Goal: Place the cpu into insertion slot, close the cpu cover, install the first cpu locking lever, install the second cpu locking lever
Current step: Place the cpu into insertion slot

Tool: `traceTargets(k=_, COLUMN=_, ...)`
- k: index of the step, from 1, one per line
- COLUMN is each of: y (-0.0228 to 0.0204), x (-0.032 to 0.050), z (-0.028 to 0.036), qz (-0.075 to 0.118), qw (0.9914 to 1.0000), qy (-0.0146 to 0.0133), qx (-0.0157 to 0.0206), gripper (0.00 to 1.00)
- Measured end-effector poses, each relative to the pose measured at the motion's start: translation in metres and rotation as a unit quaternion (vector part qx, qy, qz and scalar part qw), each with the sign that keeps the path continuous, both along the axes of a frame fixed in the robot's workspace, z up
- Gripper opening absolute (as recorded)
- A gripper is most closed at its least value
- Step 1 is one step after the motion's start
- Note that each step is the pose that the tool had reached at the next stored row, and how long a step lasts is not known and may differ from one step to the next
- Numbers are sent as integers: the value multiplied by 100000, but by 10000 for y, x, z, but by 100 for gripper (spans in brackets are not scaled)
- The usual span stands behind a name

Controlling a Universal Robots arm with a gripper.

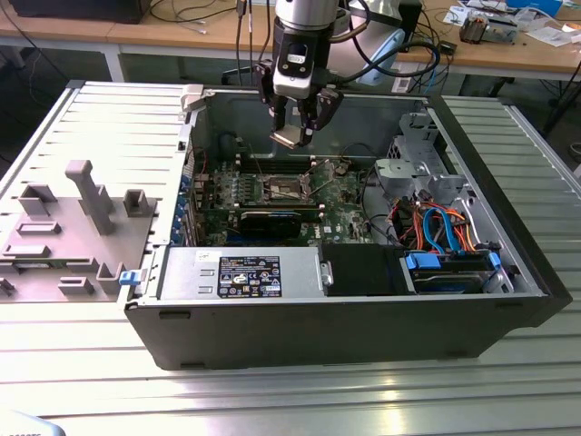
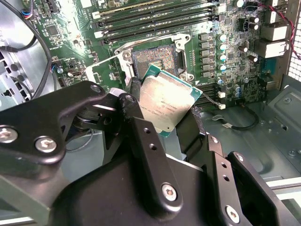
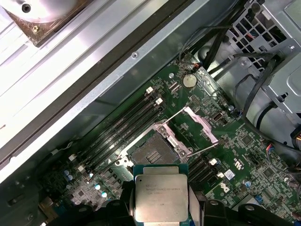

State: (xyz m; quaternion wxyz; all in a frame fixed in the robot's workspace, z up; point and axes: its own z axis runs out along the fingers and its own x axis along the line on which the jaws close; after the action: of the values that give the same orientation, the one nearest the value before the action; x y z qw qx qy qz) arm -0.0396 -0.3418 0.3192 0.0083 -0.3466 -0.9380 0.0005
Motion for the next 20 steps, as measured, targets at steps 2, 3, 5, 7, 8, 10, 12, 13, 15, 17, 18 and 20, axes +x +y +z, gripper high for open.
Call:
traceTargets(k=2, y=0, x=0, z=0, qz=-65, qw=100000, qy=3, qx=-1, gripper=55)
traceTargets(k=3, y=0, x=0, z=0, qz=-106, qw=100000, qy=0, qx=0, gripper=55)
traceTargets(k=5, y=0, x=0, z=0, qz=-168, qw=100000, qy=0, qx=1, gripper=55)
traceTargets(k=7, y=0, x=0, z=0, qz=-211, qw=100000, qy=1, qx=2, gripper=55)
traceTargets(k=8, y=0, x=0, z=0, qz=-228, qw=100000, qy=1, qx=0, gripper=55)
traceTargets(k=10, y=0, x=0, z=-1, qz=-275, qw=100000, qy=2, qx=2, gripper=55)
traceTargets(k=12, y=0, x=0, z=-1, qz=-322, qw=99999, qy=1, qx=2, gripper=55)
traceTargets(k=13, y=0, x=0, z=-1, qz=-352, qw=99999, qy=1, qx=1, gripper=55)
traceTargets(k=15, y=0, x=0, z=-1, qz=-413, qw=99999, qy=2, qx=1, gripper=55)
traceTargets(k=17, y=0, x=0, z=-1, qz=-455, qw=99999, qy=1, qx=-1, gripper=55)
traceTargets(k=18, y=0, x=0, z=0, qz=-485, qw=99999, qy=2, qx=-1, gripper=55)
traceTargets(k=20, y=0, x=0, z=-1, qz=-528, qw=99999, qy=1, qx=0, gripper=55)
